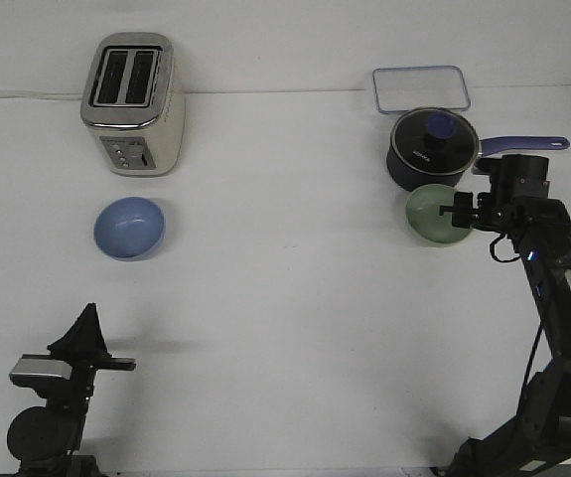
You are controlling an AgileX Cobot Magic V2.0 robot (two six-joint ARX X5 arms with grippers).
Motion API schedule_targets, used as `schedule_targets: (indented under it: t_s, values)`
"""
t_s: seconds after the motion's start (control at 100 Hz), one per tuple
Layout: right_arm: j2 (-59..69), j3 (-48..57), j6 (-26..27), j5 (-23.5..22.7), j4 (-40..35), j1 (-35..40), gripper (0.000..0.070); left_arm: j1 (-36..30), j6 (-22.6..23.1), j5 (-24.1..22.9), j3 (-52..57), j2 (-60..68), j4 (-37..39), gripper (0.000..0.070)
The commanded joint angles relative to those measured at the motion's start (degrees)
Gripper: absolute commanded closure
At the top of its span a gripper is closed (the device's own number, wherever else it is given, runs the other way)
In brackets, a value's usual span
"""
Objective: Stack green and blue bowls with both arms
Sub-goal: 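Reach the right gripper forward to the rim of the pale green bowl, then grasp the green bowl rim and drag it toward the table center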
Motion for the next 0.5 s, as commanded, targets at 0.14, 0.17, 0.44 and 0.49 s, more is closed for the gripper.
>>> schedule_targets:
  t_s: [0.14,0.17,0.44,0.49]
  values:
    - [5.9,1.3,-0.9,-0.2,1.2,-0.3,0.0324,0.1,-0.4,-0.3,-1.0,-0.1,0.7,0.0688]
    - [6.3,1.3,-0.9,-0.2,1.3,-0.3,0.0324,0.1,-0.4,-0.3,-1.0,-0.1,0.7,0.0688]
    - [8.5,1.3,-0.9,-3.1,2.8,-0.3,0.0418,0.1,-0.4,-0.3,-1.0,-0.1,0.6,0.0688]
    - [8.8,1.3,-0.9,-3.1,2.8,-0.3,0.0426,0.1,-0.4,-0.3,-1.0,-0.1,0.6,0.0688]
